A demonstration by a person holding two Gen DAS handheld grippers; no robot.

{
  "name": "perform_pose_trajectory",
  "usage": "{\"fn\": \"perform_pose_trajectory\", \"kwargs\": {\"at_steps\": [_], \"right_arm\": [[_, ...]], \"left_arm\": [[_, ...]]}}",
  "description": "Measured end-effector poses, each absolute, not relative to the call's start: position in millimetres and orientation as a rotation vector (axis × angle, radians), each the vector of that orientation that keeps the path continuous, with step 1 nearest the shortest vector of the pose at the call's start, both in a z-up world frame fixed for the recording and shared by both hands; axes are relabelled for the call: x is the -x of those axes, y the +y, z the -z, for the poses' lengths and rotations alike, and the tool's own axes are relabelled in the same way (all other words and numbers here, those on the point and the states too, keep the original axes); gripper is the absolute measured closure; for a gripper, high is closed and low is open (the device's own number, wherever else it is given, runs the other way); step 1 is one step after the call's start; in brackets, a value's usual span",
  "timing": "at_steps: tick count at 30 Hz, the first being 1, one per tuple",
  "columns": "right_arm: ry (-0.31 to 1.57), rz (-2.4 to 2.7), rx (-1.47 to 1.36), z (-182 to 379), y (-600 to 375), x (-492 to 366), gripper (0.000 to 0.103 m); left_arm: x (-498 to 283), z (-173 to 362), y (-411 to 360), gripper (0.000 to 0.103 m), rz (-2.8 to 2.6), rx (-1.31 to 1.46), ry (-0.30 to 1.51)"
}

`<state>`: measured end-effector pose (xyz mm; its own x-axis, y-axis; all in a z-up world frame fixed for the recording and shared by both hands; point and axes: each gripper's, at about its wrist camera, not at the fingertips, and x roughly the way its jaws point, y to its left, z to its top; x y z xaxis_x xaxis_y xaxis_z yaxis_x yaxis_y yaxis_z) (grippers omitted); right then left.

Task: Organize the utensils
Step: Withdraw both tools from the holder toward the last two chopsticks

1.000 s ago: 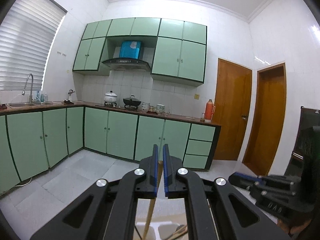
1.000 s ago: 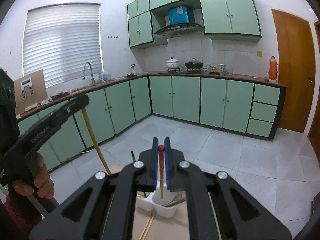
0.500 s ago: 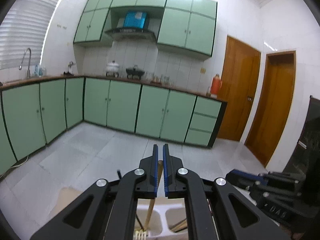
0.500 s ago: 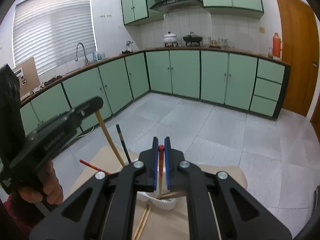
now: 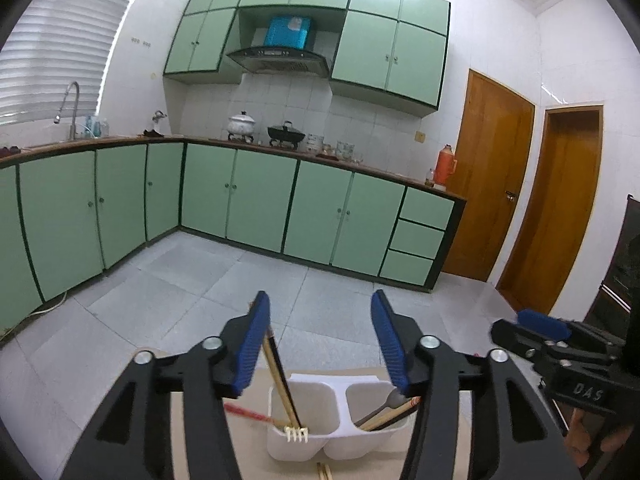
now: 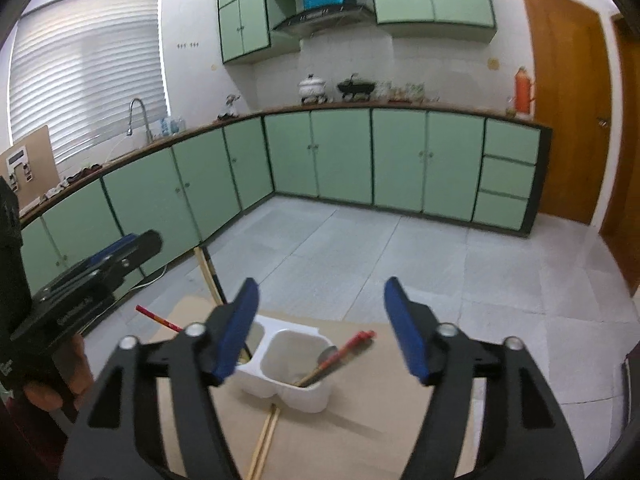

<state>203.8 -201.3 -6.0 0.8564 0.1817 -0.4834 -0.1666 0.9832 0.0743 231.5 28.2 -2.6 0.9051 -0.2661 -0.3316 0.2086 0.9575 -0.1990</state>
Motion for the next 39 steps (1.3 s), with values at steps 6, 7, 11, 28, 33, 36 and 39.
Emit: {"fn": "perform_pose_trajectory", "kwargs": {"at_steps": [6, 7, 11, 28, 33, 36, 39], "right_arm": [[0.470, -0.173, -0.044, 17, -215, -163, 0.017], [0.472, -0.172, -0.051, 21, -216, -157, 0.016], [0.459, -0.166, -0.068, 33, -219, -136, 0.013], [0.573, -0.154, -0.095, 125, -204, -74, 0.009], [0.612, -0.141, -0.119, 157, -199, -58, 0.009], [0.609, -0.121, -0.143, 174, -194, -48, 0.009], [0.593, -0.108, -0.133, 186, -188, -37, 0.011]], "left_arm": [[-191, 9, 36, 0.026, 0.209, 0.149, 0.334], [-185, 12, 36, 0.025, 0.206, 0.140, 0.335], [-160, 27, 35, 0.023, 0.187, 0.095, 0.345], [-86, 127, 28, 0.018, 0.162, 0.013, 0.554], [-69, 151, 33, 0.018, 0.147, 0.014, 0.598], [-61, 161, 37, 0.018, 0.133, 0.014, 0.602], [-54, 173, 40, 0.018, 0.119, 0.022, 0.618]]}}
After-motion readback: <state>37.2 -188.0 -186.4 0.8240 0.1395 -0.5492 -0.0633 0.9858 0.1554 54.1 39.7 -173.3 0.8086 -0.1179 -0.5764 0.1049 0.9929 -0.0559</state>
